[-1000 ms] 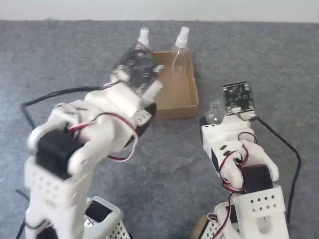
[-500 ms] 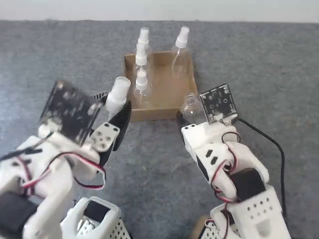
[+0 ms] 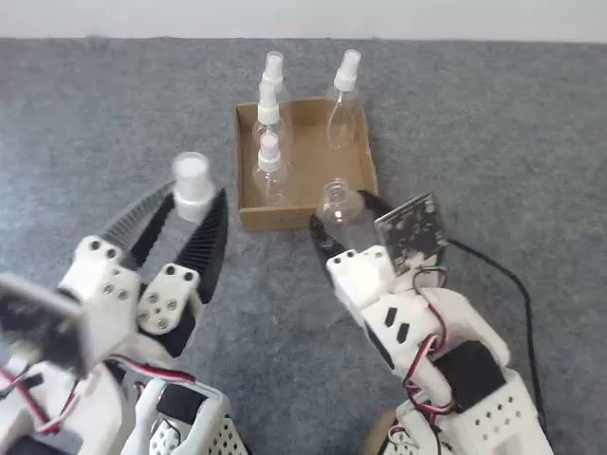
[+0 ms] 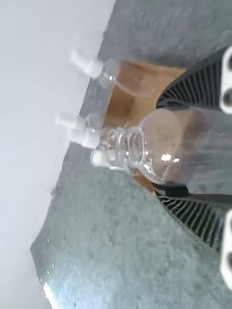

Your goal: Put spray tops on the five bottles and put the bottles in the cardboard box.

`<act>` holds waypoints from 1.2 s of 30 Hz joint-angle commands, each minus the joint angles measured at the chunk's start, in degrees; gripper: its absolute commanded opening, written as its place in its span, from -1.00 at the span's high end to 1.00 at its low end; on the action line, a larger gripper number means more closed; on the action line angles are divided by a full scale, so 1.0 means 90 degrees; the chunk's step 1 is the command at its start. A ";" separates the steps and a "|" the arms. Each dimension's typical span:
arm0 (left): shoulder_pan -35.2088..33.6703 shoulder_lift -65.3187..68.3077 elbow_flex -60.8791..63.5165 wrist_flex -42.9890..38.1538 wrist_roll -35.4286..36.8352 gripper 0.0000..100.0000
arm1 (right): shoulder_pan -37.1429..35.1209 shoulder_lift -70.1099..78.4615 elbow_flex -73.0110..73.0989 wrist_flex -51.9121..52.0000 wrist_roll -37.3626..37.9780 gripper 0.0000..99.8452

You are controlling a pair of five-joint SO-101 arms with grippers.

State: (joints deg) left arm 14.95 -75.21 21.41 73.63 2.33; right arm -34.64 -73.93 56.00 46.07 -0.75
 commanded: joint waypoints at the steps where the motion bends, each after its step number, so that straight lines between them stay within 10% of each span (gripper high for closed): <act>1: -0.0537 -0.0488 0.0347 -0.0733 0.0498 0.95 | -0.0474 0.0044 0.0449 -0.1118 0.0137 0.80; 36: -0.0879 -0.2022 0.2457 -0.2852 0.2354 0.97 | -0.2388 0.0103 0.3028 -0.4537 0.0137 0.79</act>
State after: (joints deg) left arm 6.95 -93.32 42.59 49.89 22.64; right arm -54.51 -73.67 84.48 6.68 -0.75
